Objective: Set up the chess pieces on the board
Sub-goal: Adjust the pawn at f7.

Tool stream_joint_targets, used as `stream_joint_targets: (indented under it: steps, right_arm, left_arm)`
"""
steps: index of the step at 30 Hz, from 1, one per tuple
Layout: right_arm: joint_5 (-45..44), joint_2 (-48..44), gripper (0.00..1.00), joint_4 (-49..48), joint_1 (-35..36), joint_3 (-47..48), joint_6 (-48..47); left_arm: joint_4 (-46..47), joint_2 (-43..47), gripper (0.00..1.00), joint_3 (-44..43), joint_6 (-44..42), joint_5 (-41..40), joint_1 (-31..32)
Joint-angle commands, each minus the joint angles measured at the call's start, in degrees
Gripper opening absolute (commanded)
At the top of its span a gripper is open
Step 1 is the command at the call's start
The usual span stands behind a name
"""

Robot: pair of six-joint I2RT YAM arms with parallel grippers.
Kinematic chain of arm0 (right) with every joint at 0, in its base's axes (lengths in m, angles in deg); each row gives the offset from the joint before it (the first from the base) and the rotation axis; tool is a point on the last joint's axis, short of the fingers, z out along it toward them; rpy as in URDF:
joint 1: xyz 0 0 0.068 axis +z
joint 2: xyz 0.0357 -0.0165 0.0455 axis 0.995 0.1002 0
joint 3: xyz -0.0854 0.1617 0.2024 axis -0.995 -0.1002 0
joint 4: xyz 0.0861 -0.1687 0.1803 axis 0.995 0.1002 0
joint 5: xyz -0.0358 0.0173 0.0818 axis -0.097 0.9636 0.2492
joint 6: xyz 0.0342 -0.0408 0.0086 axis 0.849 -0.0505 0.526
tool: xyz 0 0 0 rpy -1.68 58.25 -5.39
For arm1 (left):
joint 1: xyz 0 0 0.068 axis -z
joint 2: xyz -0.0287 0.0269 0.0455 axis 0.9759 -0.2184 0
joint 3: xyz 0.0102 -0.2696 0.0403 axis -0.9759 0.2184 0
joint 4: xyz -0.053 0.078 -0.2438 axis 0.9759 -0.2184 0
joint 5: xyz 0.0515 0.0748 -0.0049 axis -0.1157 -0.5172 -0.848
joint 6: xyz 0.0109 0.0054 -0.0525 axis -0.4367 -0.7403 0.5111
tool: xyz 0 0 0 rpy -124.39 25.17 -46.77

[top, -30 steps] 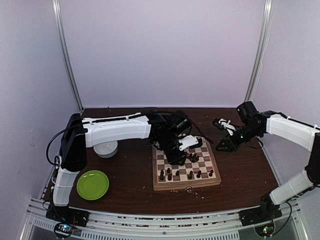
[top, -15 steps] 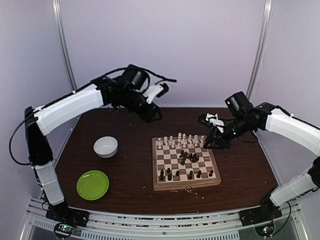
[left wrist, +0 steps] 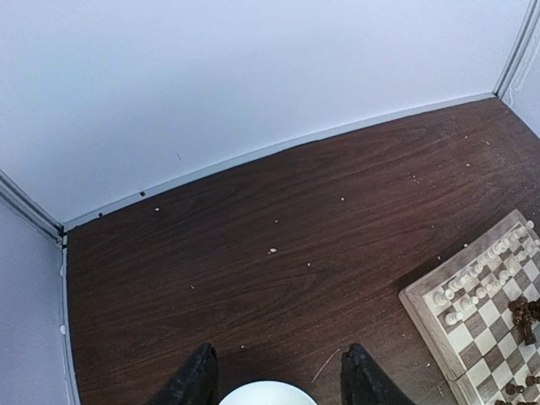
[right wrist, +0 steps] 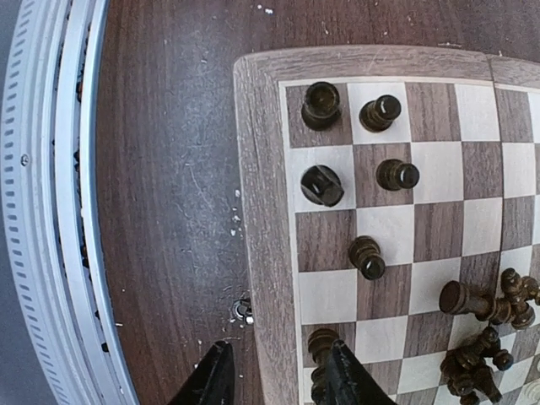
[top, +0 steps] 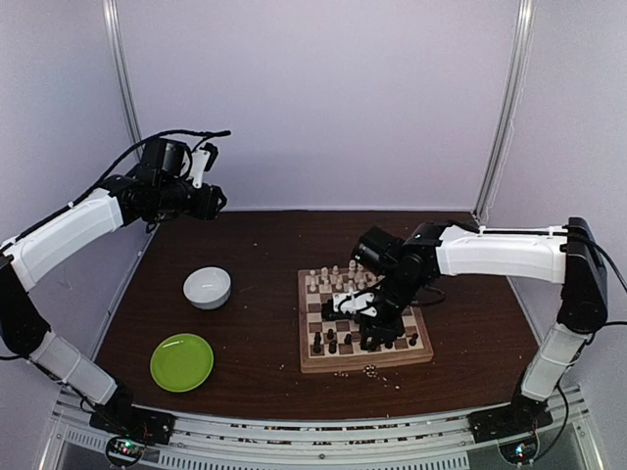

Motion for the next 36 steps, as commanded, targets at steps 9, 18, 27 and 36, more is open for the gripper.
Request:
stream_joint_targets:
  steps: [9,18,27,36]
  right_arm:
    - [-7.4,8.44,0.36,0.23,1.26,7.75,2.27]
    - [-6.49,10.98,0.3,-0.64,1.38,8.73,2.69]
    - [-7.25,13.73,0.16,-1.17,1.43,11.06,4.11]
    - [-8.36,14.09,0.07,-2.24,1.32,11.02,4.63]
  left_arm:
    - [7.74,1.75,0.51,-0.31,3.59,5.92,0.06]
    - [7.74,1.39,0.51,-0.22,3.66,6.05,0.0]
    - [7.44,0.87,0.51,-0.52,3.5,6.96,0.04]
    - [7.26,0.33,0.51,-0.75,3.38,7.66,0.02]
